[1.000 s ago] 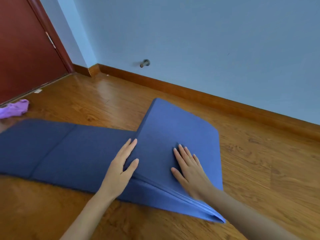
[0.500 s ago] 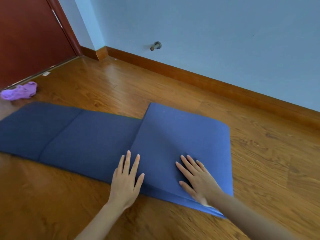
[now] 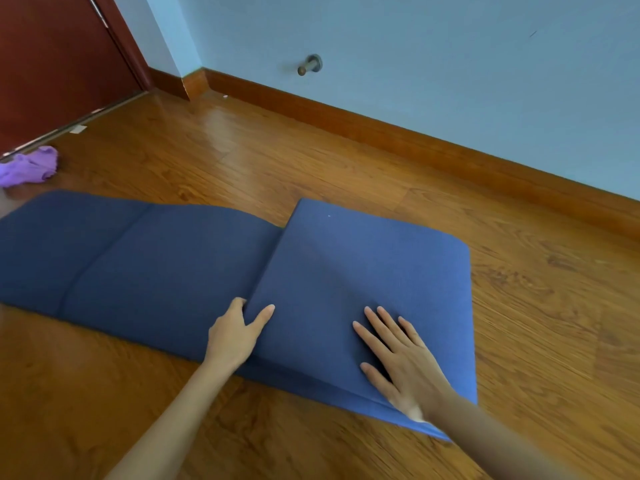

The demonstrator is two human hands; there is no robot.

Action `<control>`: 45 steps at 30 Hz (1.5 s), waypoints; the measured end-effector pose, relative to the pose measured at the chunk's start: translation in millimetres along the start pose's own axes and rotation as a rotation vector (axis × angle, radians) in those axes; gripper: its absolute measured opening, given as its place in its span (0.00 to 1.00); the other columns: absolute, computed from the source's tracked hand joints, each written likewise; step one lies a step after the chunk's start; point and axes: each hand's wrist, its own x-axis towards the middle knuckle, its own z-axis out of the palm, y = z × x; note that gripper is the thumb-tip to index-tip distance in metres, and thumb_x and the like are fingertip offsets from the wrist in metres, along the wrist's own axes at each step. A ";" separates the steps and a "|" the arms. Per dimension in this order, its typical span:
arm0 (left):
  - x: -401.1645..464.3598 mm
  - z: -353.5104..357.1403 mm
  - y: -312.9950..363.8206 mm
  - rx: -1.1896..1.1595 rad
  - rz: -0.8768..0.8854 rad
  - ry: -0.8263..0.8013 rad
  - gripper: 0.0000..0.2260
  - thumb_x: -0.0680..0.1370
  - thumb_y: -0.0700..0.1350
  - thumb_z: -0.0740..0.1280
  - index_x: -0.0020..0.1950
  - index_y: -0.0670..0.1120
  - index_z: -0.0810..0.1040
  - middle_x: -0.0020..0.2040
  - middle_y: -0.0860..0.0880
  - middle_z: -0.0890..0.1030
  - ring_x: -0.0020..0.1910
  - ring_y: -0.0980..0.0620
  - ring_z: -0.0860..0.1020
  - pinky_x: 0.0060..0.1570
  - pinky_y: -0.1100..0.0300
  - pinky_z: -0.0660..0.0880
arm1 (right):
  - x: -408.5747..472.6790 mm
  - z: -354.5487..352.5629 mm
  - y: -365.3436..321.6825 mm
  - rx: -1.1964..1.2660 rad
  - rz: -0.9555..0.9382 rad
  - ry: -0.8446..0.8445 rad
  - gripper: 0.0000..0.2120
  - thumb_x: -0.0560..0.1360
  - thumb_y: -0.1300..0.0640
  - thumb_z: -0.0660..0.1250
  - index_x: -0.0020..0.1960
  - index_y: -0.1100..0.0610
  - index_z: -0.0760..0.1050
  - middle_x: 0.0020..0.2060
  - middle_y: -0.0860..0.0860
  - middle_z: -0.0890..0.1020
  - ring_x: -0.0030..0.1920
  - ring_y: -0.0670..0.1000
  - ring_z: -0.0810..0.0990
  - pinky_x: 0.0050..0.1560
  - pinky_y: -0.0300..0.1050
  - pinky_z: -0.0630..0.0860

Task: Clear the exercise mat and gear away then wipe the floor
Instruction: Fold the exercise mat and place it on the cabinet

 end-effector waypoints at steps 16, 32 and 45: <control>-0.3 -7.2 -33.2 -0.617 -0.360 -0.401 0.22 0.76 0.55 0.63 0.63 0.42 0.73 0.55 0.48 0.78 0.52 0.50 0.76 0.55 0.55 0.71 | 10.3 -40.9 -1.3 0.127 0.011 0.168 0.26 0.80 0.43 0.46 0.75 0.52 0.58 0.75 0.51 0.56 0.76 0.50 0.51 0.73 0.46 0.46; 2.6 49.5 -28.0 0.459 0.426 0.147 0.31 0.78 0.63 0.38 0.76 0.48 0.48 0.76 0.46 0.51 0.75 0.49 0.52 0.69 0.54 0.56 | 0.5 6.8 8.6 -0.074 0.049 0.074 0.25 0.81 0.44 0.41 0.74 0.51 0.60 0.73 0.54 0.64 0.74 0.54 0.55 0.70 0.54 0.53; 22.6 67.1 -42.9 0.671 0.452 0.115 0.33 0.78 0.63 0.39 0.76 0.44 0.54 0.75 0.43 0.57 0.74 0.47 0.56 0.69 0.52 0.55 | 12.1 34.7 14.9 -0.096 0.032 0.028 0.26 0.80 0.44 0.40 0.75 0.49 0.58 0.74 0.54 0.61 0.75 0.54 0.54 0.69 0.56 0.54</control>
